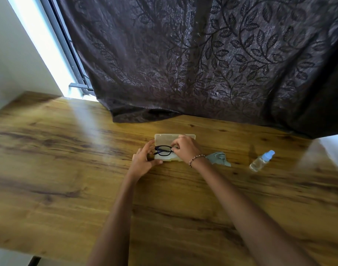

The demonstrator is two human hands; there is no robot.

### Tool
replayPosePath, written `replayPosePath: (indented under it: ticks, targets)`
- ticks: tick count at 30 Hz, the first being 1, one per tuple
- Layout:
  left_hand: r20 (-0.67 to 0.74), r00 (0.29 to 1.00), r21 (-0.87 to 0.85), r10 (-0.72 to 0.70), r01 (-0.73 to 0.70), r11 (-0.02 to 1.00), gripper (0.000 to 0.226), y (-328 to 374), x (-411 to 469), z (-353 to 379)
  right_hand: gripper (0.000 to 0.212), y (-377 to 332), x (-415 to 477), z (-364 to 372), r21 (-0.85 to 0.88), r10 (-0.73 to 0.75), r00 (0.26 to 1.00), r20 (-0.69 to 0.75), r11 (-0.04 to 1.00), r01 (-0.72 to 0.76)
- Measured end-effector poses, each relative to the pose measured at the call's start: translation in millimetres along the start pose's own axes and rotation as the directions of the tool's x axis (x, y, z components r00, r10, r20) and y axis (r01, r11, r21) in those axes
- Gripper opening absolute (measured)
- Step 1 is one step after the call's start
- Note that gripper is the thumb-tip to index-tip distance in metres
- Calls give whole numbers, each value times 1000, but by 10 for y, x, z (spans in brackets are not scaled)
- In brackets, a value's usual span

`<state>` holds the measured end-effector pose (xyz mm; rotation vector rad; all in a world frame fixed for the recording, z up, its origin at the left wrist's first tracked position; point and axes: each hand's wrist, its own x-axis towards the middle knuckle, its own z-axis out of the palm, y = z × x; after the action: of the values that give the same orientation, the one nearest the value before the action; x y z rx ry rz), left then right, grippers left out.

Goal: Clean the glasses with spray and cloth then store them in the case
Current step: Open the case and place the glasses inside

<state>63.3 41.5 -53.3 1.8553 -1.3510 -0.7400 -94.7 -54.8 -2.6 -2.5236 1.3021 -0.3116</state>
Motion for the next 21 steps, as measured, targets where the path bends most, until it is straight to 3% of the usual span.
replayPosePath:
  ticks: [11,17,21]
  targets:
    - [6,999,-1,-32,32,999,83,-37,17,26,13,-11,-21,-25,-34,-15,1000,26,999,16]
    - [33,998,-27,-56,57,998,83,-57,24,0,23,31,-56,-98,49,2,1000,19,999,-3]
    - [36,997,-28,-64,65,998,83,-43,13,-16,16,189,-156,-230,97,35,999,-9,995,-34]
